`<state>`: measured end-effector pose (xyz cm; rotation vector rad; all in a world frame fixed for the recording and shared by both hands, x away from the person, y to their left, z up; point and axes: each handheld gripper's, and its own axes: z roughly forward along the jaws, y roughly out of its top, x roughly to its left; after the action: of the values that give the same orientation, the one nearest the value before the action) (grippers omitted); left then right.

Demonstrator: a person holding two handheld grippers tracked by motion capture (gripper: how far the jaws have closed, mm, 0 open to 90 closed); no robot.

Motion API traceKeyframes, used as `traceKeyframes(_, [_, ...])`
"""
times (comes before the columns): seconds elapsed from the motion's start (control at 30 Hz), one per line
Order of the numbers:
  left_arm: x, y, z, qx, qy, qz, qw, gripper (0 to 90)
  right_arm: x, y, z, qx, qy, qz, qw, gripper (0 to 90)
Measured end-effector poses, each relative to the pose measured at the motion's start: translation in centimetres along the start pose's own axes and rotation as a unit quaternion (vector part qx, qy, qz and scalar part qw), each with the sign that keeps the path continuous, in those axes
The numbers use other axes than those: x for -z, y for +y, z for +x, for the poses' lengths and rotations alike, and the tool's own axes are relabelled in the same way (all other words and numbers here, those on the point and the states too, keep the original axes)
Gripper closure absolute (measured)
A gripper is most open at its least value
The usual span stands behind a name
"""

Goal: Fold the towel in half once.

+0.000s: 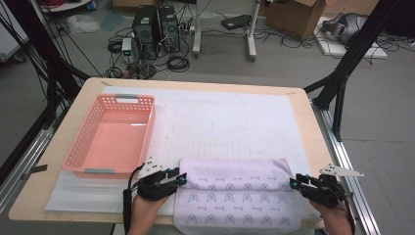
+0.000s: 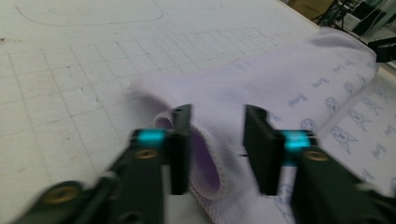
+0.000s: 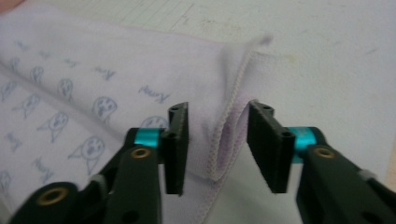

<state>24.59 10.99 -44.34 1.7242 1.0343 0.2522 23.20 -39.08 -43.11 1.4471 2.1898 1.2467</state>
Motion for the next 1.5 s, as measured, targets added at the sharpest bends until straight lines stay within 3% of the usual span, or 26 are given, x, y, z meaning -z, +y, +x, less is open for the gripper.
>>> traceKeyframes(0.07, [-0.5,0.8,0.4,0.005,0.003,-0.008,0.9999,48.6,-0.2,0.5,-0.1,-0.005,-0.005,-0.015,0.9999,49.2])
traceKeyframes(0.17, [-1.9,1.9,1.1,0.017,0.012,0.003,0.9998,44.2,-1.1,1.6,0.0,0.000,-0.017,-0.023,0.9996,45.6])
traceKeyframes(0.3, [-4.2,2.2,1.9,0.039,0.024,0.050,0.9977,45.2,-3.3,3.0,-0.6,-0.009,-0.049,-0.006,0.9987,43.8])
traceKeyframes(0.37, [-4.6,2.1,1.9,0.042,0.027,0.065,0.9966,55.4,-4.4,3.3,-1.0,-0.009,-0.048,0.012,0.9987,48.7])
traceKeyframes(0.47, [-4.4,1.9,1.6,0.007,0.047,0.071,0.9964,81.1,-5.3,3.3,-1.4,-0.004,-0.031,0.030,0.9991,74.3])
traceKeyframes(0.53, [-4.1,1.9,1.4,-0.009,0.047,0.062,0.9969,84.6,-5.0,3.1,-1.2,0.014,-0.032,0.020,0.9992,86.4])
traceKeyframes(0.67, [-2.8,2.0,0.7,-0.012,0.039,0.009,0.9991,85.1,-3.3,3.3,-0.6,0.033,-0.037,-0.020,0.9986,86.5])
traceKeyframes(0.87, [-0.1,2.3,-0.7,-0.016,0.018,-0.048,0.9986,84.8,-0.5,3.0,0.3,0.032,-0.033,-0.065,0.9968,84.8])
traceKeyframes(1.03, [1.9,1.2,-1.4,-0.002,-0.010,-0.045,0.9989,84.5,1.5,1.9,1.5,0.026,-0.012,-0.066,0.9974,84.8])
traceKeyframes(1.2, [2.8,-1.1,-2.4,-0.006,-0.018,-0.005,0.9998,84.5,2.9,0.1,2.0,0.020,-0.004,-0.046,0.9987,86.3])
traceKeyframes(1.27, [2.7,-1.9,-2.6,-0.014,-0.023,0.018,0.9995,83.1,3.0,-0.7,1.9,0.019,-0.011,-0.029,0.9993,86.1])
traceKeyframes(1.33, [2.2,-2.3,-2.7,-0.022,-0.015,0.036,0.9990,70.9,2.6,-1.1,1.8,0.016,-0.021,-0.013,0.9996,77.0])
traceKeyframes(1.4, [2.0,-2.2,-2.6,-0.027,-0.004,0.028,0.9992,56.7,2.3,-1.1,1.7,0.011,-0.033,-0.007,0.9994,68.6])
traceKeyframes(1.5, [2.0,-1.8,-2.1,-0.030,0.012,0.006,0.9994,47.3,2.3,-0.8,1.8,0.007,-0.050,-0.027,0.9983,61.4])
